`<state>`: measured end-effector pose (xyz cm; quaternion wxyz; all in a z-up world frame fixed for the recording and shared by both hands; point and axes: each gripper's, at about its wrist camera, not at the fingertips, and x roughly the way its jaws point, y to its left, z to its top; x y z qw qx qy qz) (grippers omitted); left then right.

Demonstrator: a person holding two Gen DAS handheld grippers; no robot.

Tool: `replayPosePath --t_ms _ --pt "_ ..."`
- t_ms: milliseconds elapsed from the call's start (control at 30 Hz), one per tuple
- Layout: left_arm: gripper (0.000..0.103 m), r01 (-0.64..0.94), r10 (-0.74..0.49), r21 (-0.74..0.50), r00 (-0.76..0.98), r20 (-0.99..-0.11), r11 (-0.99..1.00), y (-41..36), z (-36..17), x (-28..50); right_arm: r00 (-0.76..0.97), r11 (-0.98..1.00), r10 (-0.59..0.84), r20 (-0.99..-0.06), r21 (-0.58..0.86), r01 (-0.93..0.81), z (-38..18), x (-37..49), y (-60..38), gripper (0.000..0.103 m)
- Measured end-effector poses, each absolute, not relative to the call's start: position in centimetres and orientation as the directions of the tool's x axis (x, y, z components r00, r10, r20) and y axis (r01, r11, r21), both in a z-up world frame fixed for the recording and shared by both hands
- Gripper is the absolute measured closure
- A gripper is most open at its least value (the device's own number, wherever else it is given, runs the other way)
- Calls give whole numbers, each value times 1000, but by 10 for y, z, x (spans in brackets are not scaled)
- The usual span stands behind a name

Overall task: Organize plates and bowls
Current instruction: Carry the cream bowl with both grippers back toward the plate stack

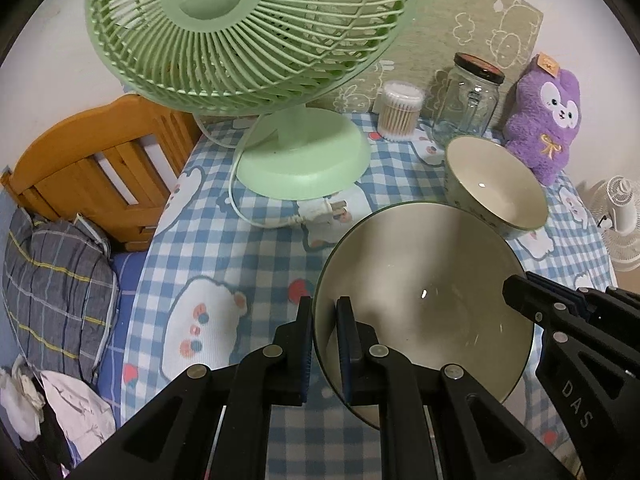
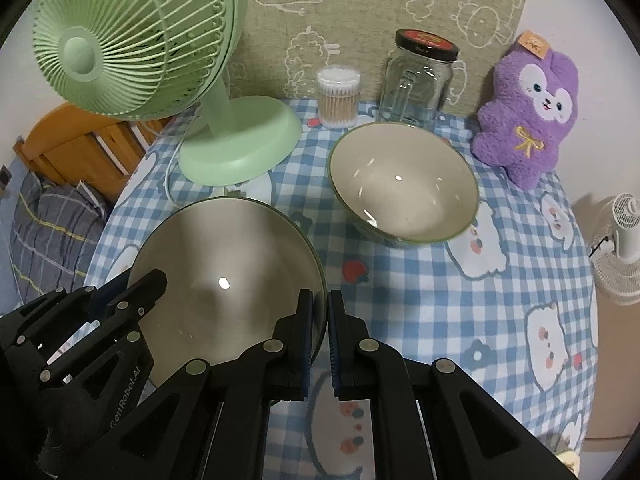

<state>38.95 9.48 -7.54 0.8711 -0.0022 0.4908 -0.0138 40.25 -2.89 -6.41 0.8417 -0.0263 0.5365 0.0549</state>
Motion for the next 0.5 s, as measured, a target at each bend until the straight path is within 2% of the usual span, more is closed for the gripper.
replayPosePath --t_ms 500 --pt "96 36 -35 -19 534 -845 999 78 -59 322 418 993 60 -907 11 -119 -43 337 -45 93"
